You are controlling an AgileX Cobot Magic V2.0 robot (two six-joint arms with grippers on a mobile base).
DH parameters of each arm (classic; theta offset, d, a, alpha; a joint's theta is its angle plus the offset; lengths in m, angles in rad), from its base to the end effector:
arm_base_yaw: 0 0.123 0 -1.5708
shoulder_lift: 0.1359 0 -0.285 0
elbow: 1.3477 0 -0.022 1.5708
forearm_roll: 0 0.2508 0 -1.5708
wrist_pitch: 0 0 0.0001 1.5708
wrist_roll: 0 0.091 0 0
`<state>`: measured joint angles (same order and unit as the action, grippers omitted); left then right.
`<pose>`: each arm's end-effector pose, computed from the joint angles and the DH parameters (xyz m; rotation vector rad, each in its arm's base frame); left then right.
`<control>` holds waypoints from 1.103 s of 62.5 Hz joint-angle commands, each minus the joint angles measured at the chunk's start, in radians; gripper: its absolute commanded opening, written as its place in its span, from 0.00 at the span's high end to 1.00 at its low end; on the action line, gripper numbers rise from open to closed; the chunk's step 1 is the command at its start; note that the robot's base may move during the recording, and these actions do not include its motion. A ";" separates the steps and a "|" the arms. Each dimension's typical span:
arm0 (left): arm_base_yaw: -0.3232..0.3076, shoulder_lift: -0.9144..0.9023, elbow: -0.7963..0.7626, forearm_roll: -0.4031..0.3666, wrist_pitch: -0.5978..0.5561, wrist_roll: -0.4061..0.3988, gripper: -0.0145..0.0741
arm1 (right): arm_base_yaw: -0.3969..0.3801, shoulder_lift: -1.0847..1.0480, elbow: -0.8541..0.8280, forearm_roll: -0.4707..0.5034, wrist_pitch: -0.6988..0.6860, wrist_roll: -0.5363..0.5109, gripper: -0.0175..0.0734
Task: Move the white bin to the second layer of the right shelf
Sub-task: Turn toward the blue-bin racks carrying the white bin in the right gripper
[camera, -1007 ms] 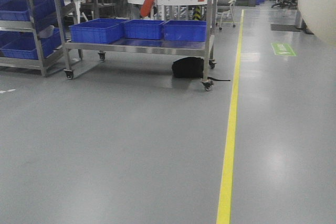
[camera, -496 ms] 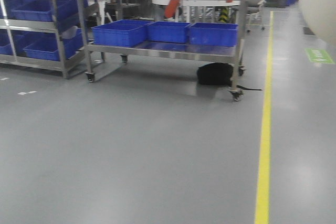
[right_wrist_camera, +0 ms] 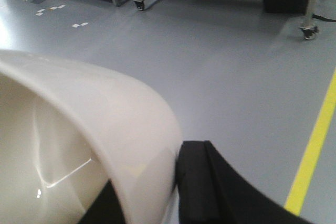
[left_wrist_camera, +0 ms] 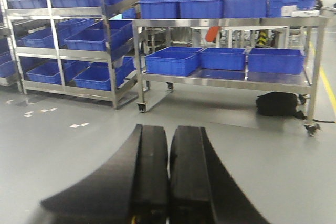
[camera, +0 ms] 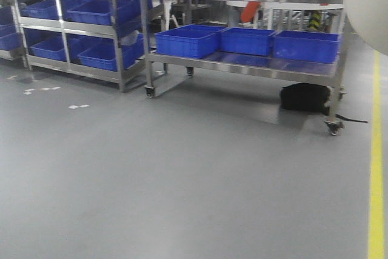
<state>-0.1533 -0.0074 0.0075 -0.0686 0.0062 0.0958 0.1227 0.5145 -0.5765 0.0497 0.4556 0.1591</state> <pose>0.0553 -0.0086 0.2105 0.1347 1.4846 -0.1022 0.1036 0.0148 0.3271 0.0612 1.8829 0.2447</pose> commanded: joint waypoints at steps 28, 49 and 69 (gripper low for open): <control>-0.003 -0.013 0.033 -0.005 -0.087 -0.007 0.74 | -0.008 0.001 -0.031 0.002 -0.110 0.001 0.75; -0.003 -0.013 0.033 -0.005 -0.087 -0.007 0.74 | -0.008 0.001 -0.031 0.002 -0.110 0.001 0.75; -0.003 -0.013 0.033 -0.005 -0.087 -0.007 0.74 | -0.008 0.001 -0.031 0.002 -0.110 0.001 0.75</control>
<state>-0.1533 -0.0074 0.0075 -0.0686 0.0062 0.0958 0.1227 0.5145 -0.5765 0.0497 0.4534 0.1591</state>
